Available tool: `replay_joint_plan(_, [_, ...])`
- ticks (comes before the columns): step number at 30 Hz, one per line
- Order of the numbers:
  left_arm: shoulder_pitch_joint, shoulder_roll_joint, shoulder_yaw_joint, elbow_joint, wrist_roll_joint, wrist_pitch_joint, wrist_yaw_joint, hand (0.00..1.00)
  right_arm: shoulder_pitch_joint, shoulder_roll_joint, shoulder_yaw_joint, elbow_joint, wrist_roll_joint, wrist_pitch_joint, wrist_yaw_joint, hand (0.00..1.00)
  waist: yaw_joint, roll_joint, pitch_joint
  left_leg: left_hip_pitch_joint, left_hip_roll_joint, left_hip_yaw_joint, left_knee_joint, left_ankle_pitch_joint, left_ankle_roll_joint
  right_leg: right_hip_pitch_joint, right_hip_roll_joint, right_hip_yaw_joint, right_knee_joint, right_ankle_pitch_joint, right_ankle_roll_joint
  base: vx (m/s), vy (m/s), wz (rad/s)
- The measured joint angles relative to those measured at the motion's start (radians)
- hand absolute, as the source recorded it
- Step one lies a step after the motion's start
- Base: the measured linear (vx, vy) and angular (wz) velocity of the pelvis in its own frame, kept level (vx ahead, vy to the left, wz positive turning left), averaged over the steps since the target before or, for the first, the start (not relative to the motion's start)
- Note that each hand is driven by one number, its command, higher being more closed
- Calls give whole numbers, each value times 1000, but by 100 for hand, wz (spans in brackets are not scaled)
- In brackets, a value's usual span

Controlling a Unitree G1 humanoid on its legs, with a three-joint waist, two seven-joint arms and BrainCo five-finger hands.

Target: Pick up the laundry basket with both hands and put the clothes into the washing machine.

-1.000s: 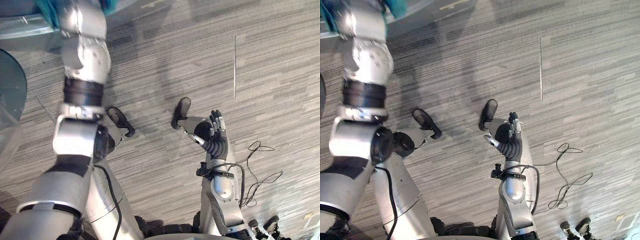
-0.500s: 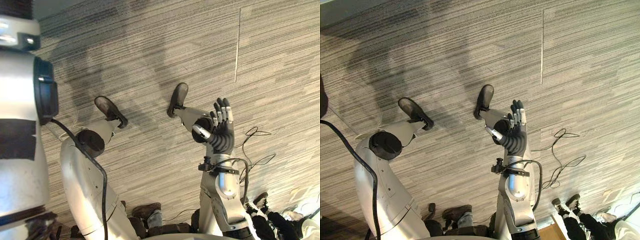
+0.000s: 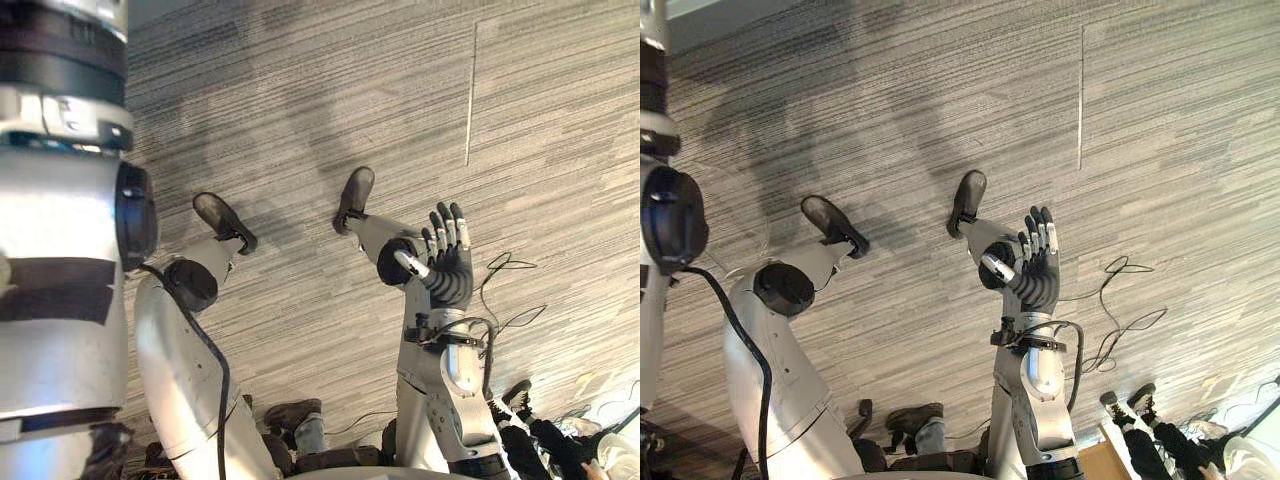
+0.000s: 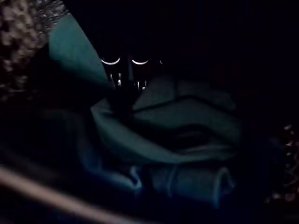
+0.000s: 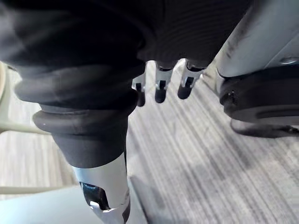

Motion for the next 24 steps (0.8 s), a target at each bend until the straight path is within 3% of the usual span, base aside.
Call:
replay_joint_plan(6, [129, -38, 177, 32, -128, -3, -20, 0, 35, -34, 24, 31, 0, 12, 23, 0, 2, 0, -1, 100, -19, 23, -151, 64, -22, 112, 23, -35, -159, 49, -6, -11, 12, 7])
replay_joint_plan(9, [137, -39, 230, 30, -326, -33, -17, 0, 60, -59, 31, 34, 0, 19, 25, 0, 5, 0, -1, 135, -33, 33, -217, 96, -31, 144, 31, -46, -217, 69, -12, 7, -27, 12])
replay_joint_plan(11, [144, -37, 270, 34, -524, -39, -8, 0, 71, -95, 34, 40, 0, 33, 25, 0, 7, 0, -1, 168, -36, 38, -258, 116, -41, 180, 41, -58, -258, 79, -16, 21, -51, 7])
replay_joint_plan(13, [146, -36, 271, 43, -584, -38, -12, 0, 73, -118, 37, 47, -1, 37, 24, 0, 15, 0, -1, 189, -35, 37, -279, 128, -50, 203, 52, -64, -283, 87, -24, 30, -48, 5])
replay_joint_plan(16, [131, -9, 271, 41, -552, -36, 6, 0, 73, -150, 43, 47, -5, 41, 26, 0, 20, 0, -2, 200, -30, 38, -290, 134, -54, 213, 61, -66, -292, 89, -26, 28, -49, -2])
replay_joint_plan(19, [112, 7, 245, 41, -406, -11, 20, 0, 73, -153, 49, 48, -10, 42, 40, 0, 17, 1, -2, 201, -30, 38, -289, 135, -55, 212, 66, -66, -292, 89, -26, 15, -27, -3])
replay_joint_plan(23, [4, 33, 59, -22, -104, 29, 69, 0, 81, -155, 79, 49, -10, 6, 45, 0, 22, 0, -2, 174, -29, 31, -288, 136, -56, 193, 67, -70, -293, 92, -28, 4, -14, -3])
replay_joint_plan(24, [-16, 38, 37, -41, -70, 30, 75, 0, 85, -154, 83, 48, -10, -2, 46, 0, 22, 0, -3, 163, -29, 29, -287, 136, -56, 184, 68, -71, -294, 93, -28, 4, -21, -11])
